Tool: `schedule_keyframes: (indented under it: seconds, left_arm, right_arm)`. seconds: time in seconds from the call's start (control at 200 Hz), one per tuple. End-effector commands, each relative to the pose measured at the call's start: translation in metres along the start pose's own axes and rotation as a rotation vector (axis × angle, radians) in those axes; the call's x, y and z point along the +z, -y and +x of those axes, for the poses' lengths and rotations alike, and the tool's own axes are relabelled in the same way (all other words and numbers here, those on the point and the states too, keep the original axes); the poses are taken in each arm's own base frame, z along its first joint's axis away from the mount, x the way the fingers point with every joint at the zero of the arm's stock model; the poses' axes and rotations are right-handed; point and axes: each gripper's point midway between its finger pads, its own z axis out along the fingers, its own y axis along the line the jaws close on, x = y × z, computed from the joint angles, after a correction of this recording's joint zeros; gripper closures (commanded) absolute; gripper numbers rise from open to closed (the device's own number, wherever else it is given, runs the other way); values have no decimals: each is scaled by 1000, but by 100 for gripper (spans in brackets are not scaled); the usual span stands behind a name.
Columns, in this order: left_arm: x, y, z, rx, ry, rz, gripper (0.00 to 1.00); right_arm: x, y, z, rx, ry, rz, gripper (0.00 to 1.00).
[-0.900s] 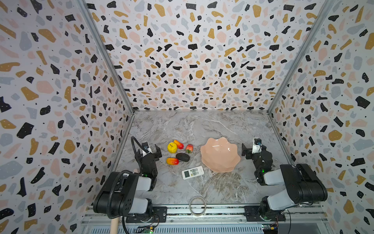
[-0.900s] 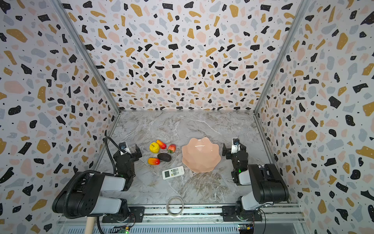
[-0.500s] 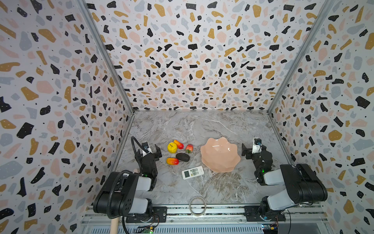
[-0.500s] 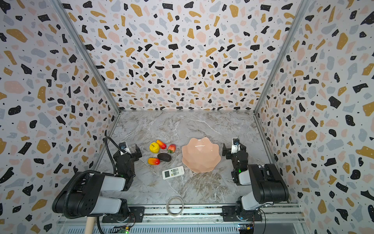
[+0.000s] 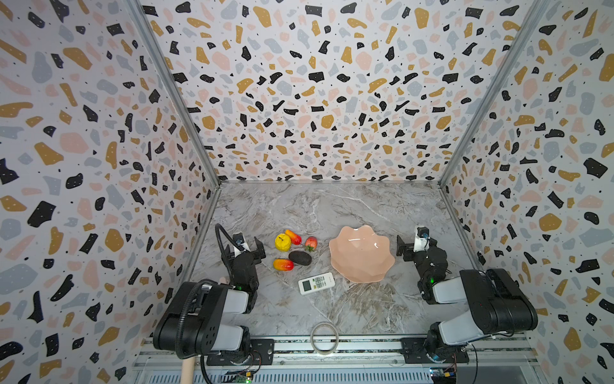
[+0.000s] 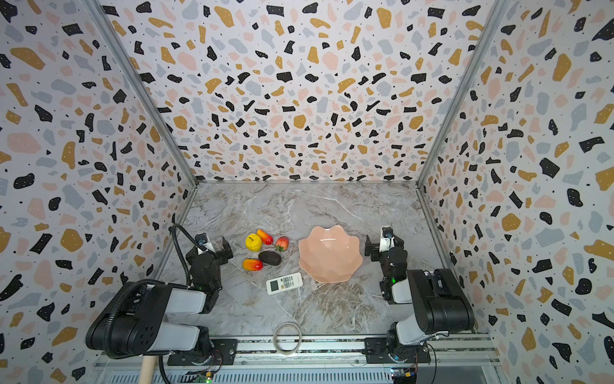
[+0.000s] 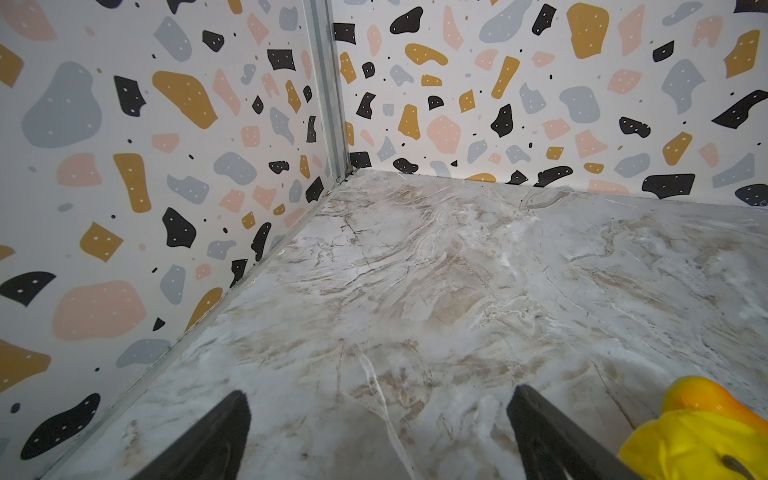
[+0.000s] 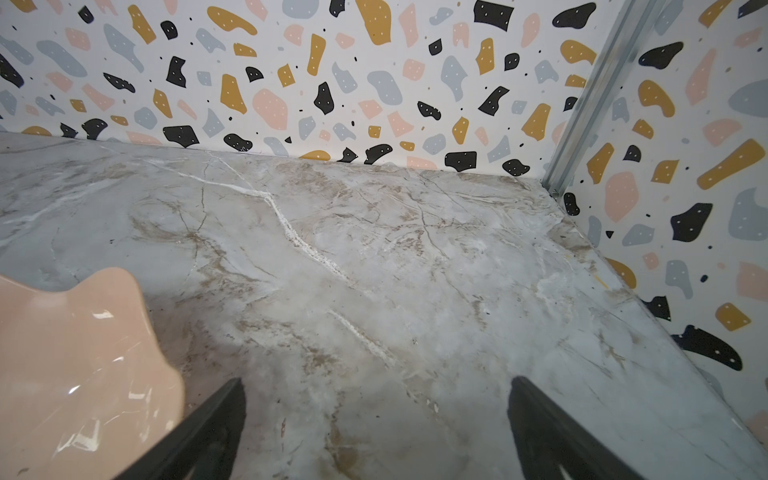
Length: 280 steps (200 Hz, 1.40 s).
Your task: Place and organize the fake fruits in the fruit bowl
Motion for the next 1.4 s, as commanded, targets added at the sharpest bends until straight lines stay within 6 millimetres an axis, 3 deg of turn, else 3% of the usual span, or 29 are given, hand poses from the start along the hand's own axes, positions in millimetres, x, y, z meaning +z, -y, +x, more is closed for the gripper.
schedule_keyframes:
  seconds: [0.0,0.095,0.17,0.245,0.391,0.466,0.571,0.656,0.836,0.996,1.107,1.252,1.397]
  left_arm:
    - [3,1,-21,-26,64,-2,0]
    - [2,1,-22,-27,71,4,0]
    - [4,-1,-38,-32,83,-29,1]
    - [10,-2,-53,-11,10,-76,0]
    - [-5,-3,-94,-69,10,-70,0]
    - [-13,0,-107,-69,-38,-37,0]
    - [-26,6,-124,-64,-118,23,0]
    - [-35,25,-137,-62,-166,150,0]
    - [-49,37,-123,42,-384,236,1]
    - [-59,49,-99,87,-526,320,1]
    - [-66,55,-92,81,-570,362,1]
    - [-77,64,-97,63,-559,414,0]
    - [-80,58,-96,105,-549,396,1]
  right_arm:
    - [4,2,-12,-4,27,3,1]
    - [1,3,-14,-2,42,10,1]
    - [-5,5,-26,-3,57,32,1]
    - [-8,2,-45,-23,53,14,1]
    - [-3,-18,-84,-34,-17,-54,1]
    - [-1,-42,-99,-47,-70,-142,1]
    - [-3,-92,-119,-121,-125,-302,1]
    - [-9,-135,-137,-202,-145,-407,1]
    - [-23,-222,-153,-316,-185,-607,1]
    - [-38,-303,-141,-382,-289,-795,1]
    - [-41,-348,-110,-462,-392,-862,1]
    - [-41,-389,-74,-535,-509,-923,1]
    - [-39,-413,-54,-554,-581,-974,8]
